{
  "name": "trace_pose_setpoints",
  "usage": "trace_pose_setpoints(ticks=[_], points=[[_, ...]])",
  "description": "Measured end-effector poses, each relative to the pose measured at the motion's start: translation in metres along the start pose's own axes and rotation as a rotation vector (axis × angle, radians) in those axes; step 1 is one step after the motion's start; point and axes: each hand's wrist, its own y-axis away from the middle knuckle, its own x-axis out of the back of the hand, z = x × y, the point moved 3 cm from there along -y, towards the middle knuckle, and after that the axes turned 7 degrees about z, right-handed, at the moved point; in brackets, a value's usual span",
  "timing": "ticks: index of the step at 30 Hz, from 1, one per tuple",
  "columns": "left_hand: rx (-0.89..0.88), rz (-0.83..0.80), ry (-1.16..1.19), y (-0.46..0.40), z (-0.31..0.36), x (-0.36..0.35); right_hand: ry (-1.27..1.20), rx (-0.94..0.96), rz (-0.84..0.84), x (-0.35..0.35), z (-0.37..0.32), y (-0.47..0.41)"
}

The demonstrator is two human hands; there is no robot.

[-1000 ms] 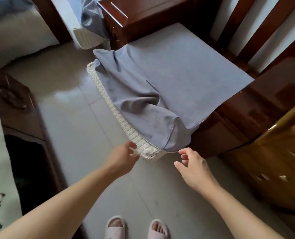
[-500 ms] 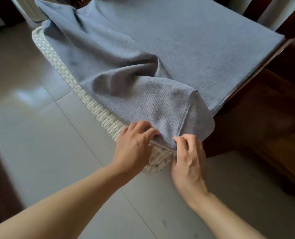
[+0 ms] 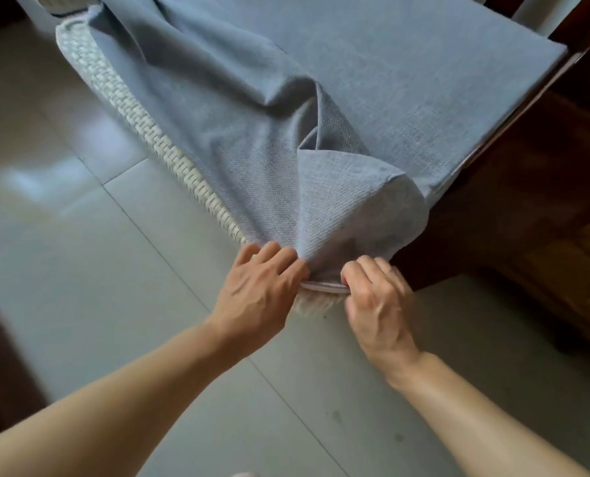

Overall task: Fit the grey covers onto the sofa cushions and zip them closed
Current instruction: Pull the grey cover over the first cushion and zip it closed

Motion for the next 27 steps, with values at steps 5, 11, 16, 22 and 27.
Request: trace_pose_setpoints(ticks=[5,11,16,22,27], points=[[-0.079,-0.05,-0.054,0.008,0.0,-0.006,-0.064,0.087,-0.045,0.006,-0.002,0.009],[-0.091,0.204,-0.029,0.015,0.0,-0.03,-0.131,0.104,0.007,-0.011,0.004,0.028],[-0.097,0.342,-0.047,0.029,-0.001,-0.048,-0.124,0.144,0.077,-0.03,0.002,0.045],[-0.039,0.251,-0.036,0.058,-0.01,-0.079,-0.105,0.23,0.04,-0.066,0.0,0.08],[0.344,0.14,0.077,0.103,-0.018,-0.095,-0.208,-0.02,-0.043,-0.069,0.004,0.095]])
